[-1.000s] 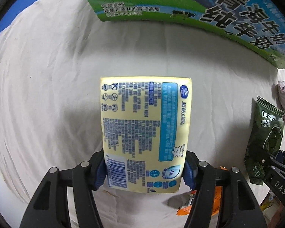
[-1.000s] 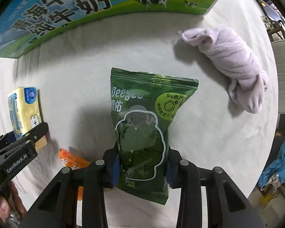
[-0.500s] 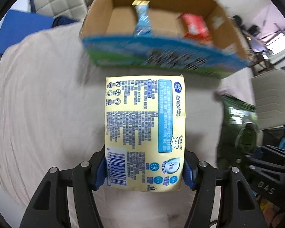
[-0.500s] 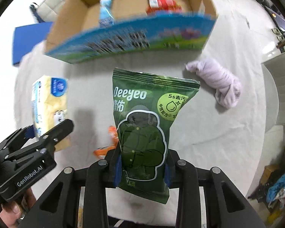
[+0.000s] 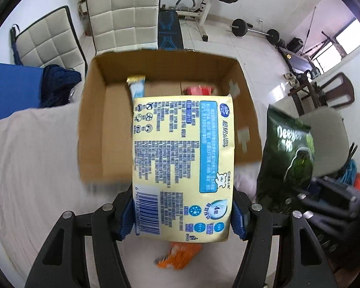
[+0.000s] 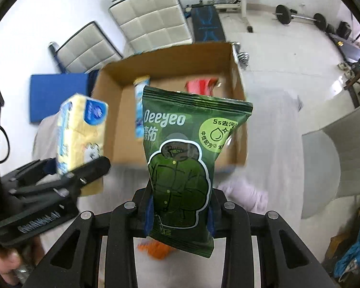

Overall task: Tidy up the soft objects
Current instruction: 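Lower the carton and green bag into the box and open both tools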

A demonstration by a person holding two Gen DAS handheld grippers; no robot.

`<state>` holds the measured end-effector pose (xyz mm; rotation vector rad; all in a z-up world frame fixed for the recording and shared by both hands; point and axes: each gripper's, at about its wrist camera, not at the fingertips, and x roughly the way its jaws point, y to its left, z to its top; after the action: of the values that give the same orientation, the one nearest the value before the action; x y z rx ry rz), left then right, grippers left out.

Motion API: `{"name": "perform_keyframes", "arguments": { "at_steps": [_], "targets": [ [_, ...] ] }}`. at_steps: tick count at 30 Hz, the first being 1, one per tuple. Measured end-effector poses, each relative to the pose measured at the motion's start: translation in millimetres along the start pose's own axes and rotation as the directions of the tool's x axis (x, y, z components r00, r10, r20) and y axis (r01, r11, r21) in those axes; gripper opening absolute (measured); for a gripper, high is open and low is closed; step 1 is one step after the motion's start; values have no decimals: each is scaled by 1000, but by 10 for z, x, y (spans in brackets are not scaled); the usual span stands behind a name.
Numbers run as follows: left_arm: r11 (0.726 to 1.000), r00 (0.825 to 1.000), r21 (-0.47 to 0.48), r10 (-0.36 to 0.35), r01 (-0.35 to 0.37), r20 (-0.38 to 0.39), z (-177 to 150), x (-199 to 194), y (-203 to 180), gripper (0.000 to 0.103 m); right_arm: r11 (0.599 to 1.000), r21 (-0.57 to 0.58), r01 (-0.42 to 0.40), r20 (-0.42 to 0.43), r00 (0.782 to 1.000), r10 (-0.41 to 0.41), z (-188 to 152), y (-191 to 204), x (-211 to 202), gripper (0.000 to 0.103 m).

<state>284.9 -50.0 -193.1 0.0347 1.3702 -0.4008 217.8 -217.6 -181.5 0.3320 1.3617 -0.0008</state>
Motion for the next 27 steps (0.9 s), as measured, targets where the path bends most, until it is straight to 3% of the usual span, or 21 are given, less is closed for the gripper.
{"name": "perform_keyframes", "arguments": {
  "at_steps": [4, 9, 14, 27],
  "targets": [
    [1000, 999, -27, -1, 0, -44, 458, 289, 32, 61, 999, 23, 26, -18, 999, -26, 460, -97, 376, 35],
    [999, 994, -46, 16, -21, -108, 888, 731, 100, 61, 998, 29, 53, -71, 996, -50, 721, -174, 899, 35],
    [998, 984, -49, 34, -43, -173, 1084, 1177, 161, 61, 997, 44, 59, -138, 989, -52, 788, -264, 1454, 35],
    [997, 970, -40, 60, -71, -235, 1291, 1654, 130, 62, 995, 18, 103, -152, 983, -99, 799, -292, 1834, 36]
  ]
}}
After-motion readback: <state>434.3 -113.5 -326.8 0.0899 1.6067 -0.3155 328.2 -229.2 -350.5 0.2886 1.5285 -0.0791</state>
